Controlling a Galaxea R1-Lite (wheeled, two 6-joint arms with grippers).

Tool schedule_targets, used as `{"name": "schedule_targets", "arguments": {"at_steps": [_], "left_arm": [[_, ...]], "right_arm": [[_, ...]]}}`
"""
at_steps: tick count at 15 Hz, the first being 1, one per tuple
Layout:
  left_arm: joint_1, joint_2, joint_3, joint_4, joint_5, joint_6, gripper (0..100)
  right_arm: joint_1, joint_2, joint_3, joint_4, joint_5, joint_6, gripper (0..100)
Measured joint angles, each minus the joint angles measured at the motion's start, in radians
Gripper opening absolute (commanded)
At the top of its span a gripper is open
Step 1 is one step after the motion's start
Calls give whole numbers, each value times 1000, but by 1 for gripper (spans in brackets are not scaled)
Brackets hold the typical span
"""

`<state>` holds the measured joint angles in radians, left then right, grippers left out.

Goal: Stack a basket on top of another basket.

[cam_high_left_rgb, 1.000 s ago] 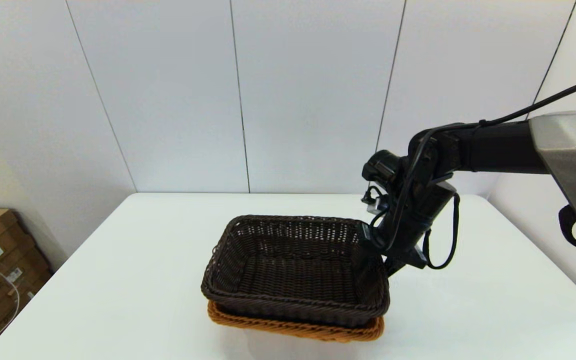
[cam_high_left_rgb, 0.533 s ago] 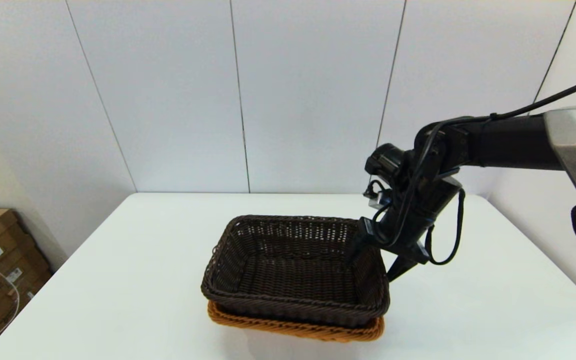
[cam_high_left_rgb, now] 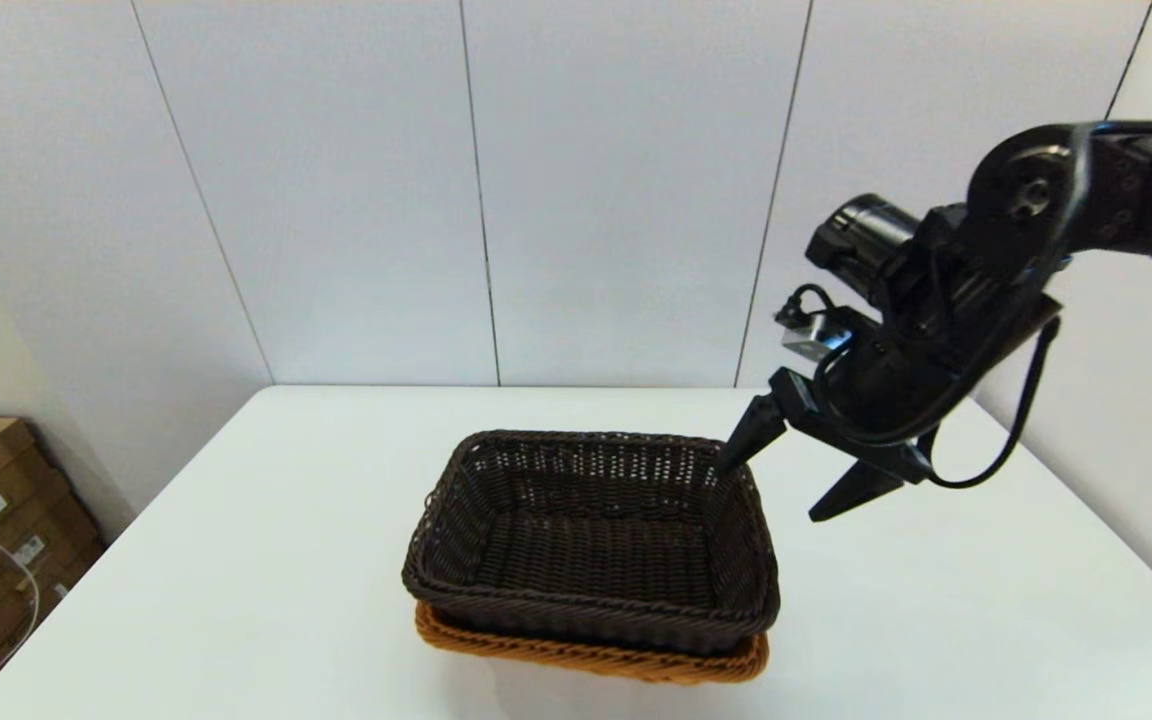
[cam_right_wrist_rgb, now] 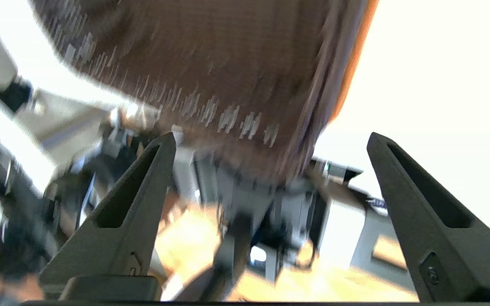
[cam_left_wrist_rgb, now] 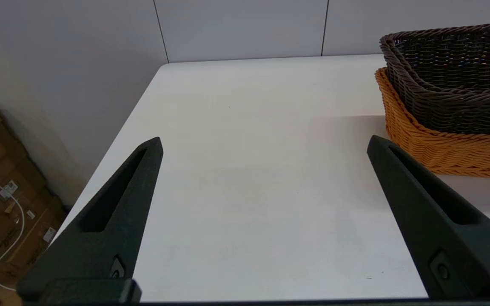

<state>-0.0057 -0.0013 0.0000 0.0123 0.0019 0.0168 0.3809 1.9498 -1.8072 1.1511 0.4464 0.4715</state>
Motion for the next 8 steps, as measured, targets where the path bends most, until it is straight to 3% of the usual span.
{"name": "schedule_targets", "arguments": {"at_steps": [4,8], "left_arm": [[0,0,0,0,0,0,100],[0,0,0,0,-1,0,100]], "right_arm": [[-19,-243,91,36,21,-9,100],[-76,-540,212,40,1,28,100]]}}
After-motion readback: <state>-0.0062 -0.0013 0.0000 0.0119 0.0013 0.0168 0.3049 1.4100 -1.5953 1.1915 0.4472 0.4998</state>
